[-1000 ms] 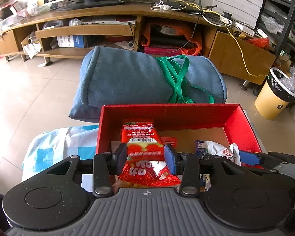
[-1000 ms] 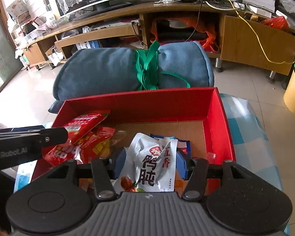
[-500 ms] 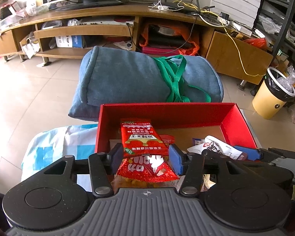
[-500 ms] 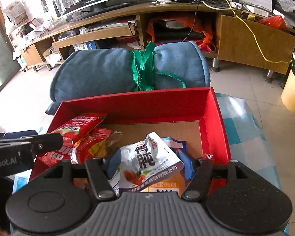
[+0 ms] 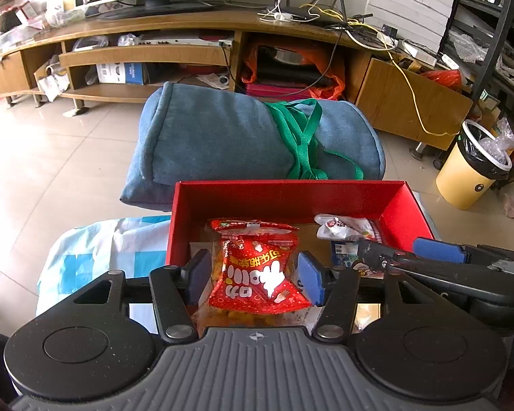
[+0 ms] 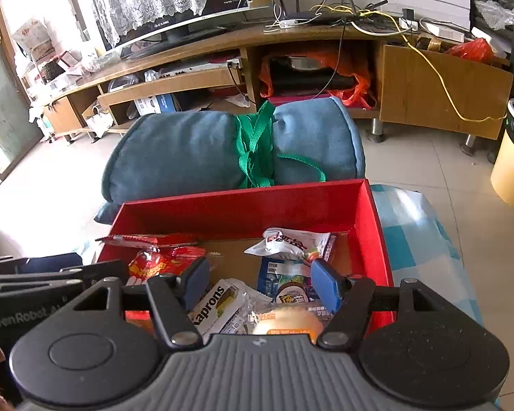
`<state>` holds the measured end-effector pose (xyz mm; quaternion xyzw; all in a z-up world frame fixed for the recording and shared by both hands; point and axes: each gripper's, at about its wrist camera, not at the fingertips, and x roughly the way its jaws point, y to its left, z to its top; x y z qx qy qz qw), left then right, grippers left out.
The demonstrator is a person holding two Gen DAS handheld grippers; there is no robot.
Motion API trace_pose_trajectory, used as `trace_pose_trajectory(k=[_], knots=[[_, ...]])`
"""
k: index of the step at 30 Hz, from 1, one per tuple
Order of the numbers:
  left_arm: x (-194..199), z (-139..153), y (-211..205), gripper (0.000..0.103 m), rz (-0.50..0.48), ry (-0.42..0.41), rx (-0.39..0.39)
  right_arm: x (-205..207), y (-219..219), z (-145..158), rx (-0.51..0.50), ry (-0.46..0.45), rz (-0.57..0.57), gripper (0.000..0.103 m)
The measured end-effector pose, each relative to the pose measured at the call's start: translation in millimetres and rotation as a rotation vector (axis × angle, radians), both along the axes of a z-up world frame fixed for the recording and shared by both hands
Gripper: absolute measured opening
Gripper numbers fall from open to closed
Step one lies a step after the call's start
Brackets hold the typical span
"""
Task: Organize snacks
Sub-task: 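Lower the red-green packet into the red box with the left tool while the right lowers the white bag, then open both tools to release the packets and lift out of the box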
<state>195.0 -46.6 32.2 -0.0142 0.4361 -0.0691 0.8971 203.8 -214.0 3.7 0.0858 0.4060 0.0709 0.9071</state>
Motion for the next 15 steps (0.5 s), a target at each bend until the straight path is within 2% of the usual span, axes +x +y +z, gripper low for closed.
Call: trace_pose_trajectory(k=[15], knots=[[-18.9,3.9,0.8,0.067,-0.006,-0.008,-0.006,-23.3,-2.8,6.7,-0.018,0.001,0.005,0.064]])
